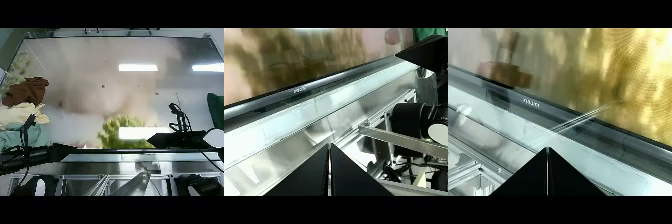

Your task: Fold the shirts.

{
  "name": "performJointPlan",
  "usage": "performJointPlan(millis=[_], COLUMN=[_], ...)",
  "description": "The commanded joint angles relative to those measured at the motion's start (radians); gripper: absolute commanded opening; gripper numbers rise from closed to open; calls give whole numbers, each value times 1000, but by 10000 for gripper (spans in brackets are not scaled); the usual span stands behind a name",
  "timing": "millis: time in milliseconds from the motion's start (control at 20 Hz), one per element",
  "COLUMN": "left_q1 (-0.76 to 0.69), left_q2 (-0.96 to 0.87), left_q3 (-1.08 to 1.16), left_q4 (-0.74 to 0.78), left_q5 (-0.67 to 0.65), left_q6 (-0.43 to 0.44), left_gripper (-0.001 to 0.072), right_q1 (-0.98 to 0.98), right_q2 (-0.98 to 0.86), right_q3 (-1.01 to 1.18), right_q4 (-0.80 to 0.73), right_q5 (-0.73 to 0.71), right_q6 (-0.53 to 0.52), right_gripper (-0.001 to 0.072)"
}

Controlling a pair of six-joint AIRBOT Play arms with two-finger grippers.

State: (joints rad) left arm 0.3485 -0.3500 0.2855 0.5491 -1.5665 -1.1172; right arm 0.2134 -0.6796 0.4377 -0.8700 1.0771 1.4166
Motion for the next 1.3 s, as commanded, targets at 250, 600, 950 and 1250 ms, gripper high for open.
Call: performJointPlan(millis=[250, 600, 950, 1250], left_q1=[1, 12, 287, 367], left_q2=[1, -243, -767, -1152], left_q3=[0, 270, 843, 1101], left_q4=[2, 240, 432, 534], left_q5=[8, 55, 209, 398], left_q6=[1, -97, -94, -15], left_gripper=[17, 20, 716, 716], right_q1=[1, 1, 1, 1], right_q2=[1, 1, 1, 1], right_q3=[-1, -1, 0, -1], right_q4=[0, 0, 0, 0], right_q5=[0, 0, 0, -4], right_q6=[0, 0, 0, 0], right_gripper=[17, 17, 17, 17])
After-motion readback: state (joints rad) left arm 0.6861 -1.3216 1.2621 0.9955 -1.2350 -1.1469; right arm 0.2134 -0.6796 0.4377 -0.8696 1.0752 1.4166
